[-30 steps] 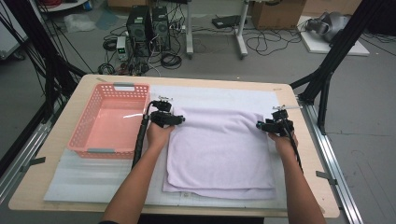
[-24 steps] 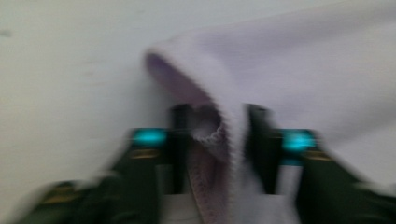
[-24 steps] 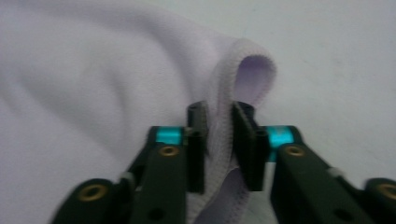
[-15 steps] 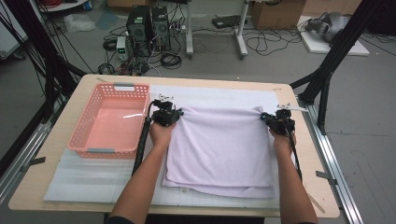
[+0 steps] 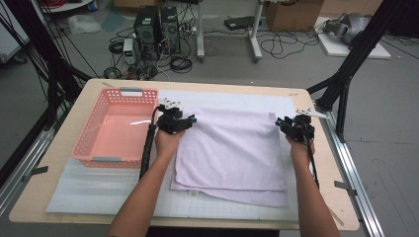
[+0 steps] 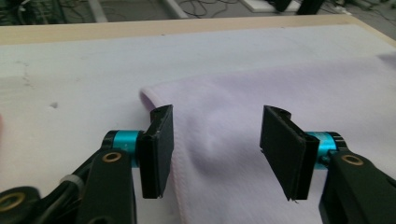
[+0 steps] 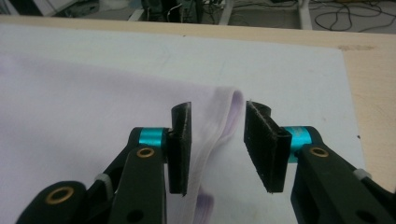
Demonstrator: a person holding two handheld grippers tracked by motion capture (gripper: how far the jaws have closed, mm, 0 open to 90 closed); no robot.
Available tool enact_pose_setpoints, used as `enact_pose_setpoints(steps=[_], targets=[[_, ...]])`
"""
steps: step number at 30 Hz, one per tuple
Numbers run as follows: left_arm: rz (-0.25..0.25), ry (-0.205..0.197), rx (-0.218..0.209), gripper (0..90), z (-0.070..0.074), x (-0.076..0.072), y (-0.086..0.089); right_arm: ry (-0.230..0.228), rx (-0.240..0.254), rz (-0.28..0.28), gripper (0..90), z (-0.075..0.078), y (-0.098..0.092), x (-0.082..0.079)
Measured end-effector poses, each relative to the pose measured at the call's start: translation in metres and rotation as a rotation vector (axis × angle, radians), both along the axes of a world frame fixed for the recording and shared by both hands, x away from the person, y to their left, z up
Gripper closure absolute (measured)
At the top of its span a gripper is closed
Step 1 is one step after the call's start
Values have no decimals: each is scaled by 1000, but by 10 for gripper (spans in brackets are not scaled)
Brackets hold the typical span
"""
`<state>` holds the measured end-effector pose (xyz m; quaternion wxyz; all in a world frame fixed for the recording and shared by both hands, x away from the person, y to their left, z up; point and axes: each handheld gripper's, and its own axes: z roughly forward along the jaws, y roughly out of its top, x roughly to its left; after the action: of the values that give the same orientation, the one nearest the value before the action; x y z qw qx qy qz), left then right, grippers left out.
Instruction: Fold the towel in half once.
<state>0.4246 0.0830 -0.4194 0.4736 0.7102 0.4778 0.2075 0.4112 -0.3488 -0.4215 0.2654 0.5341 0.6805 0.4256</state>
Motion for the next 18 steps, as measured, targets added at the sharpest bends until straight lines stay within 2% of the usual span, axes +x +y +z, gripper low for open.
enact_pose_setpoints(steps=[2, 5, 7, 10, 12, 16, 18], targets=[[-40, 5, 7, 433, 1, -9, -1, 33, -22, 36, 578, 3, 2, -7], [-85, -1, 14, 434, 3, -24, -5, 20, -74, 62, 578, 6, 6, -21], [-97, -17, 27, 434, 3, -33, -7, 35, -83, 81, 571, 6, 7, -31], [-115, -30, 36, 436, 5, -48, -7, 33, -79, 106, 562, 4, 8, -50], [-123, -51, 24, 442, 4, -60, -5, 34, -88, 112, 559, 2, 8, -63], [-151, -25, 23, 452, 0, -82, 3, 33, -77, 124, 544, -8, 7, -93], [-182, -9, 28, 536, -4, -94, 7, 43, -78, 123, 542, -12, 8, -108]])
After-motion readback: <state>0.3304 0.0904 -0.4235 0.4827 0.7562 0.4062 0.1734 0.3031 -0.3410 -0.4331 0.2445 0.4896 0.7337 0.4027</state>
